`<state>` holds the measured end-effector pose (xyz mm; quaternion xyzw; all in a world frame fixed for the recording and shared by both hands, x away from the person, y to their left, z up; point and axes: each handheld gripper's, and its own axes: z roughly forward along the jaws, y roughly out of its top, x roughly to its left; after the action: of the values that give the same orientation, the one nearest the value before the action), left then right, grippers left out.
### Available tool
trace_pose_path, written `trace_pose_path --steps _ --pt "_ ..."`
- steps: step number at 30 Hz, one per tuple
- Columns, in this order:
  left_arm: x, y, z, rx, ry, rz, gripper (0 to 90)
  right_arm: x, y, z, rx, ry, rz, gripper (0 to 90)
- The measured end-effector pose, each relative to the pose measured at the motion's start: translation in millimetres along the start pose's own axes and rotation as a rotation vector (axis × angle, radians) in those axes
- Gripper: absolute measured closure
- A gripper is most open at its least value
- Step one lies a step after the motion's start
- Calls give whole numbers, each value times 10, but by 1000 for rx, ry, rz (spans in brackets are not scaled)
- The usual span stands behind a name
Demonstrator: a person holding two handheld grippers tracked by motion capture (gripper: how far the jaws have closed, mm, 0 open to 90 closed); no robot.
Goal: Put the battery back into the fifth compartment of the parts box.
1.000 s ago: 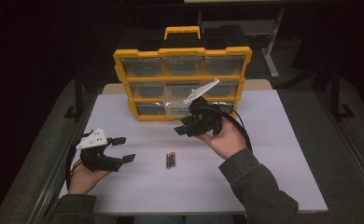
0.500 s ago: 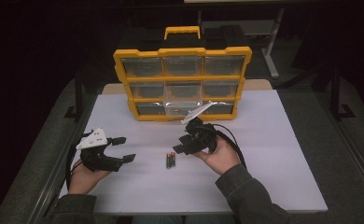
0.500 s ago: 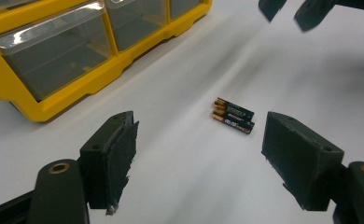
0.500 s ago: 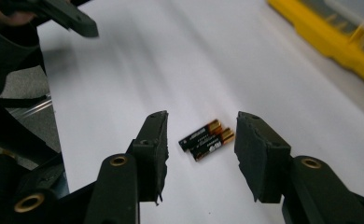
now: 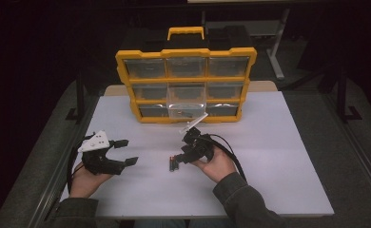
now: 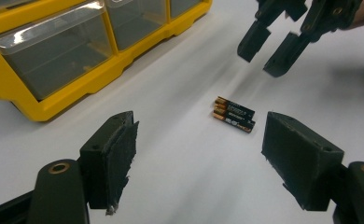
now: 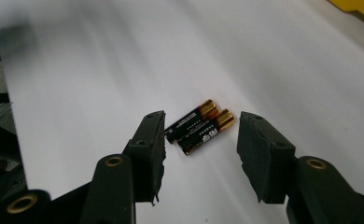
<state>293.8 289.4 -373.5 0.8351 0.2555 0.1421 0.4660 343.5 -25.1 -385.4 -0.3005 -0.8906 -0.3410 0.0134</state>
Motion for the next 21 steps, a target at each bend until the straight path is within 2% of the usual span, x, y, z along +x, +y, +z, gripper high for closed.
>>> trace_pose_path --steps 12,21 --pt "13 -10 0 -4 1 -5 254 -34 -8 275 29 -35 27 484" --pt "19 -15 1 -7 1 -13 254 -62 -5 445 44 -58 53 514"
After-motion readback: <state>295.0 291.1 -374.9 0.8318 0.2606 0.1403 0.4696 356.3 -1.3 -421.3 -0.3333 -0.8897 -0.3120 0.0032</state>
